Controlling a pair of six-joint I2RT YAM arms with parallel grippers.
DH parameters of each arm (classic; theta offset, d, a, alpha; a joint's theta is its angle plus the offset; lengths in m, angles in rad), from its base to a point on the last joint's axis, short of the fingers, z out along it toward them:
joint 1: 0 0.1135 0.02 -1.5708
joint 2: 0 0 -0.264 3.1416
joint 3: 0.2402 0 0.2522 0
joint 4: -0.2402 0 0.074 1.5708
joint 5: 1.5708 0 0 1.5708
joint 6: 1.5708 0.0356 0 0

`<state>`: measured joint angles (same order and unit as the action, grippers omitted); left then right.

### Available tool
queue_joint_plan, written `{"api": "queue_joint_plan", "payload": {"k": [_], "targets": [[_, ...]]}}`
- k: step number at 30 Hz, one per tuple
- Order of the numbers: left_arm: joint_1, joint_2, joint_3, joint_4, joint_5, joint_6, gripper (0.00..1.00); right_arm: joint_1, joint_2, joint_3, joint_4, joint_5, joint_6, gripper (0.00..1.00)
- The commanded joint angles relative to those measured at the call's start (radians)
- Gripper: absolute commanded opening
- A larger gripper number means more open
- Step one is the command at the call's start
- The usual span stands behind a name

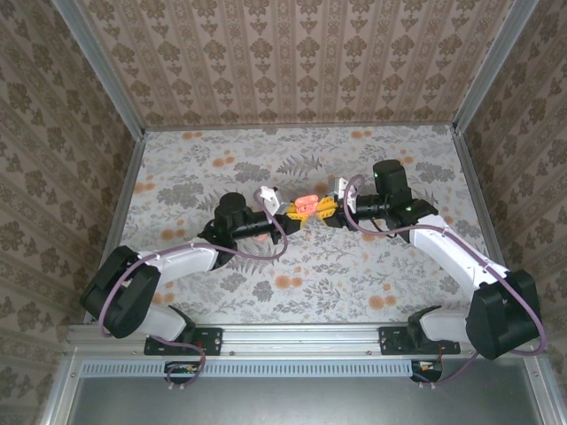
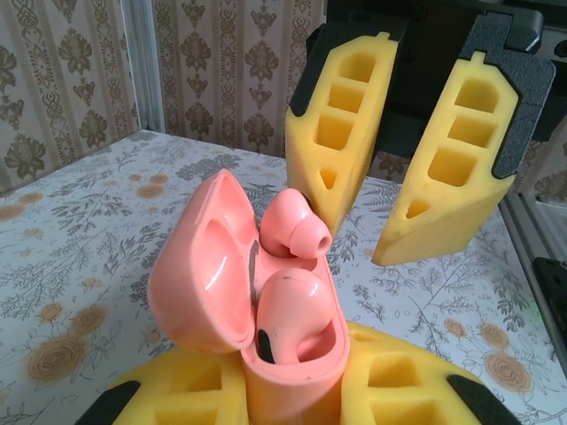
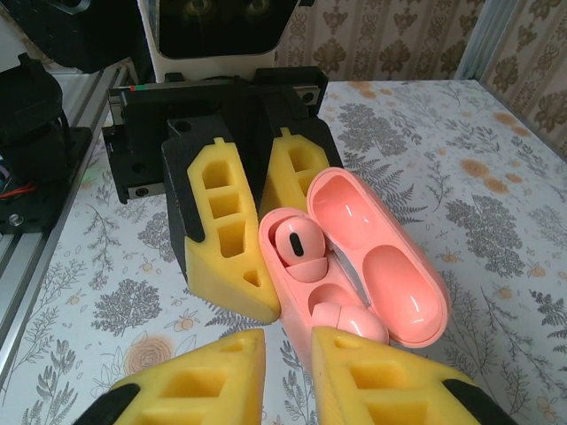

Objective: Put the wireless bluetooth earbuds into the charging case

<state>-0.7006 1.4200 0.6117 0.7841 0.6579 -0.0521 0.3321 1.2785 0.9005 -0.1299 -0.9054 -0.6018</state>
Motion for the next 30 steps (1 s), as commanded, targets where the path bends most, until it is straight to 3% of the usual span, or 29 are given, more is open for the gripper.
{"api": "queue_joint_plan", "payload": {"k": [1,30], "targets": [[-0.023,-0.013,0.039,0.038,0.063,0.02,0.16,0.012,0.022,0.022,0.019,0.019,0.007,0.22],[-0.027,-0.018,0.031,0.029,0.057,0.028,0.16,0.011,-0.09,-0.032,-0.018,0.033,-0.009,0.29]]}}
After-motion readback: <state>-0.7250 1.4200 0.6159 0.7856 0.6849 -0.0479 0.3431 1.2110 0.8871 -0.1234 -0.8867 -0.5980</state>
